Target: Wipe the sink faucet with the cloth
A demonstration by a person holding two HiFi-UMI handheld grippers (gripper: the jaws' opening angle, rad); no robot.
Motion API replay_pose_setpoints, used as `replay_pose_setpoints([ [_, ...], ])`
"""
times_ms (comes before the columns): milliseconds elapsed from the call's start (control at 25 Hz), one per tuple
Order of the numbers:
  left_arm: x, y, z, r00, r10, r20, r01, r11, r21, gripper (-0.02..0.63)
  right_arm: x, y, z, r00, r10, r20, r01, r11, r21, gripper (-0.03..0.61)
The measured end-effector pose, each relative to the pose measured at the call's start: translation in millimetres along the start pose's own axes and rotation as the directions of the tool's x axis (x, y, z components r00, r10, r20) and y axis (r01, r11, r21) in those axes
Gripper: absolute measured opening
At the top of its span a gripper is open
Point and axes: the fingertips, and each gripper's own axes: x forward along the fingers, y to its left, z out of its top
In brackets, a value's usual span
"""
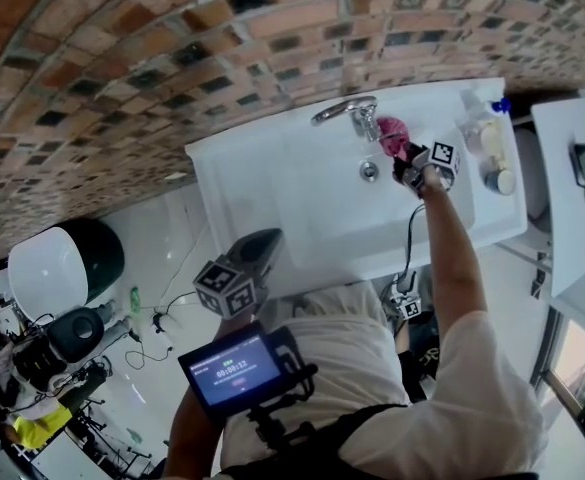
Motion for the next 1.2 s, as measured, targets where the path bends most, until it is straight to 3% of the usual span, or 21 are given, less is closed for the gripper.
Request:
replay_pose_setpoints([
  [160, 2.7, -4.2, -3.1, 1.000, -0.003, -0.010, 0.003, 1.000, 0.017, -0.003, 26.3, 6.9, -43.6, 0.998, 0.057, 0.011, -0.057, 0.998, -0.019, 0.091],
  [320, 1.4, -4.9, -4.6, 1.000, 0.002, -0.010, -0.002, 1.000, 0.016, -0.003, 37.7, 21.5, -60.7, 0.993, 0.037, 0.116, -0.028, 0.997, -0.075, 0.086],
  [400, 1.0, -5.2, -6.2, 1.000, 0.007, -0.009, -0.007, 1.000, 0.002, -0.003, 45.0, 30.7, -78.2, 0.996, 0.041, 0.075, -0.030, 0.990, -0.141, 0.086],
  [520, 3.5, -6.2, -5.7, 1.000, 0.006, -0.007, -0.006, 1.000, 0.000, -0.003, 64.9, 81.7, -109.6, 0.995, 0.098, -0.037, -0.104, 0.955, -0.279, 0.086],
  [640, 6.2, -7.9, -4.4, 1.000, -0.004, -0.001, 0.004, 1.000, 0.009, -0.003, 71.2, 144.6, -120.4, 0.981, 0.182, -0.063, -0.192, 0.914, -0.357, 0.086],
  [720, 7.3, -9.2, -0.9, 1.000, -0.010, 0.006, 0.010, 1.000, 0.016, -0.003, 64.7, 167.1, -122.5, 0.987, 0.151, -0.056, -0.160, 0.894, -0.419, 0.086],
  [760, 7.6, -9.0, 1.4, 1.000, -0.012, 0.013, 0.012, 1.000, 0.018, -0.003, 58.6, 170.5, -122.6, 0.994, 0.097, -0.050, -0.109, 0.870, -0.481, 0.087],
  [800, 7.5, -8.7, 3.5, 1.000, -0.013, 0.023, 0.012, 1.000, 0.016, -0.003, 50.3, 170.4, -121.5, 0.999, 0.027, -0.040, -0.044, 0.827, -0.560, 0.087],
  [880, 5.3, -7.9, 6.7, 0.999, -0.009, 0.045, 0.009, 1.000, 0.003, -0.003, 27.9, 170.2, -114.6, 0.995, -0.096, -0.001, 0.068, 0.704, -0.707, 0.089],
  [920, 4.2, -7.1, 8.6, 0.999, -0.008, 0.054, 0.008, 1.000, -0.002, -0.003, 14.6, 173.5, -105.6, 0.991, -0.133, 0.032, 0.111, 0.649, -0.753, 0.089],
  [1000, 4.8, -4.9, 13.1, 0.998, -0.011, 0.061, 0.011, 1.000, -0.005, -0.003, -11.3, 182.5, -72.3, 0.975, -0.183, 0.127, 0.211, 0.583, -0.784, 0.091],
  [1080, 9.1, -2.4, 17.3, 0.998, -0.014, 0.058, 0.014, 1.000, 0.000, -0.003, -27.9, 186.7, -29.6, 0.942, -0.256, 0.217, 0.325, 0.530, -0.783, 0.095],
  [1120, 12.3, -1.8, 19.2, 0.998, -0.017, 0.055, 0.017, 1.000, 0.004, -0.003, -29.9, 184.3, -11.1, 0.921, -0.309, 0.237, 0.367, 0.488, -0.792, 0.095],
  [1200, 19.9, -3.4, 22.6, 0.998, -0.029, 0.049, 0.028, 0.999, 0.016, -0.003, -24.4, 170.1, 16.3, 0.867, -0.441, 0.232, 0.407, 0.357, -0.841, 0.097],
])
